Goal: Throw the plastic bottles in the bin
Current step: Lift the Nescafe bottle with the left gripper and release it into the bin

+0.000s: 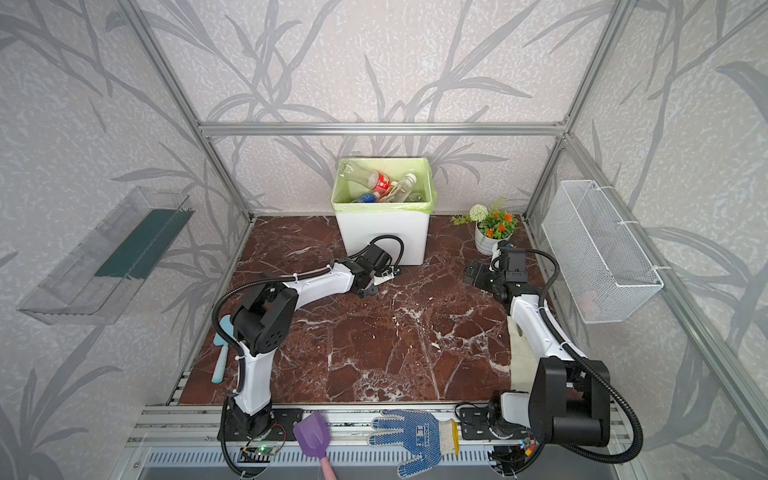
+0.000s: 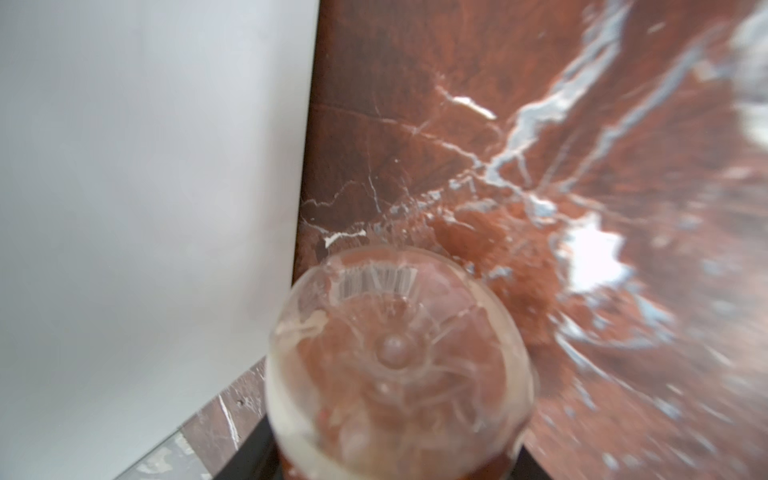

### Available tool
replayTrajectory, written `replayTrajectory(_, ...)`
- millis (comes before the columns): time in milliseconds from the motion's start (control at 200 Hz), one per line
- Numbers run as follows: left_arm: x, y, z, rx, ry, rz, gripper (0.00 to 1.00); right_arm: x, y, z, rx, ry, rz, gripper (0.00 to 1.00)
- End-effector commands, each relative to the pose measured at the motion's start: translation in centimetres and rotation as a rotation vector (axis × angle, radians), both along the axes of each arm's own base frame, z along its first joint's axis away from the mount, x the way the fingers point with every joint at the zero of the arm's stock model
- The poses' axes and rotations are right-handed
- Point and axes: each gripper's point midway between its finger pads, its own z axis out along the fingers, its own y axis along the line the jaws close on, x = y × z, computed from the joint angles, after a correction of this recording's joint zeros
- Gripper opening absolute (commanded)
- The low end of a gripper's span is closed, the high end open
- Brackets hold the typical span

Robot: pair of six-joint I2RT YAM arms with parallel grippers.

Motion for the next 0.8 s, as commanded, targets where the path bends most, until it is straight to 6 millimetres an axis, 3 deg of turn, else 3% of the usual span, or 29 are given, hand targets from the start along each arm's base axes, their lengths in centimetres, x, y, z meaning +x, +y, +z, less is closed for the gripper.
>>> replayTrajectory(0, -2.0, -0.9, 4.1, -0.139, 0.009, 0.037, 0.48, 0.0, 0.1, -0.5, 0.022, 0.005, -0.001, 0.99)
replayTrajectory(100, -2.7, -1.6, 8.5, -0.27, -0.058, 0.046, 0.48, 0.2, 0.3, -0.1, 0.029, -0.004, 0.004, 0.99)
replayTrajectory(200, -3.5, -1.9, 15.2, -0.408, -0.175, 0.027, 0.46, 0.4, 0.4, 0.3, 0.034, -0.013, 0.01, 0.99)
replayTrajectory(360, -5.9, -0.5, 30.3, -0.705, -0.507, -0.046, 0.47, 0.7, 0.5, 0.9, 0.044, -0.032, 0.015, 0.99)
replayTrajectory(490, -8.8, 2.8, 43.4, -0.926, -0.808, -0.083, 0.49, 0.9, 0.8, 1.2, 0.056, -0.044, 0.023, 0.99)
replayTrajectory(575, -10.4, 4.6, 50.3, -1.084, -0.956, -0.117, 0.5, 0.9, 0.9, 1.6, 0.063, -0.052, 0.031, 0.99)
replayTrajectory(680, -10.8, 6.1, 55.5, -1.306, -1.031, -0.156, 0.52, 0.8, 1.0, 2.2, 0.062, -0.065, 0.035, 0.99)
replayTrajectory(740, -9.4, 6.5, 56.6, -1.399, -1.029, -0.155, 0.53, 0.7, 0.9, 2.5, 0.056, -0.073, 0.034, 0.99)
replayTrajectory(795, -6.9, 6.3, 56.3, -1.46, -1.0, -0.118, 0.54, 0.6, 0.8, 2.8, 0.049, -0.08, 0.033, 0.99)
